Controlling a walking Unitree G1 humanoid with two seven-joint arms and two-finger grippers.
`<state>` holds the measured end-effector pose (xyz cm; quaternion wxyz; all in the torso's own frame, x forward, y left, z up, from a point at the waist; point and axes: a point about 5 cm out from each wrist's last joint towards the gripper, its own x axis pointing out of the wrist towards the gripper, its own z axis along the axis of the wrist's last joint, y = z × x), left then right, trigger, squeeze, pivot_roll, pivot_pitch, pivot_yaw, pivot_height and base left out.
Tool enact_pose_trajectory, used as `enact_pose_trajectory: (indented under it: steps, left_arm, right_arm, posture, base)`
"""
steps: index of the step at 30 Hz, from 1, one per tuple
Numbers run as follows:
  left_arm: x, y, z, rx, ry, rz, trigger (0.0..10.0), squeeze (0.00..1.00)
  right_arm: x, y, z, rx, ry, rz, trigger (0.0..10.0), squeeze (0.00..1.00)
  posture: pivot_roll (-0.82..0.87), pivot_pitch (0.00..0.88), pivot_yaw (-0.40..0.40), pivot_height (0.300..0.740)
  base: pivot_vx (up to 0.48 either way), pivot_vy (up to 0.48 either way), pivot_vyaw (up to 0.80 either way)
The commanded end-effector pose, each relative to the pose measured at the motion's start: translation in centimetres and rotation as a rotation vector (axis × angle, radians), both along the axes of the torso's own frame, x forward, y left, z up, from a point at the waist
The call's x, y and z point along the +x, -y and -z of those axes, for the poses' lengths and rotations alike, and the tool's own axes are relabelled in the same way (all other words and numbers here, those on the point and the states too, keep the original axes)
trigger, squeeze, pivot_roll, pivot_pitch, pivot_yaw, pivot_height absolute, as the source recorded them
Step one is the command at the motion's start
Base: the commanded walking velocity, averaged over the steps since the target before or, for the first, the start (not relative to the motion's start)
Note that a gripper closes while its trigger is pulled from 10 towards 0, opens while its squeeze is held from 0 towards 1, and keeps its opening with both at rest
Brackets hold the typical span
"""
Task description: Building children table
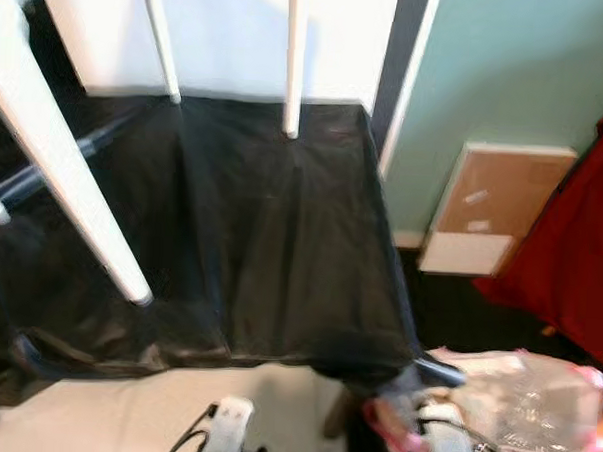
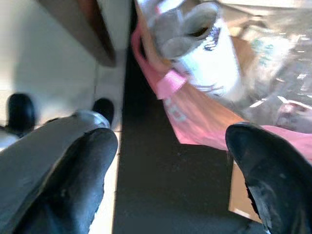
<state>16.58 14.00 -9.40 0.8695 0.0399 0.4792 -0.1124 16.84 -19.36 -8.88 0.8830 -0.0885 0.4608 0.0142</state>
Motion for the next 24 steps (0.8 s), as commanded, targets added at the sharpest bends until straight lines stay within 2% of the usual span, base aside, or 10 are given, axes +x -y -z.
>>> enact_pose_trajectory:
  steps: [1,7,11,24]
  left_arm:
    - [-1.38,-0.28,0.61,0.005,-0.06,-0.012,10.0,0.0]
    - [-1.37,-0.16,0.63,0.001,-0.065,-0.027,10.0,0.0]
    - [-1.26,-0.08,0.59,-0.001,-0.066,-0.032,10.0,0.0]
    - [-1.12,0.1,0.53,0.002,-0.062,0.001,10.0,0.0]
  right_arm:
    - [-0.7,0.0,0.33,0.001,-0.027,0.004,10.0,0.0]
    - [-0.83,0.06,0.37,0.003,-0.03,0.012,10.0,0.0]
    - [-0.8,0.13,0.35,0.005,-0.031,0.016,10.0,0.0]
    - [-0.63,0.21,0.29,0.004,-0.031,0.015,10.0,0.0]
  posture:
    - [0.0,0.024,-0.031,0.74]
    - [0.0,0.031,-0.031,0.74]
    - [0.0,0.037,-0.034,0.74]
    - [0.01,0.04,-0.036,0.74]
  base:
    - [0.0,0.0,0.0]
    - [0.0,0.0,0.0]
    - [0.0,0.403,0.0]
    - [0.0,0.0,0.0]
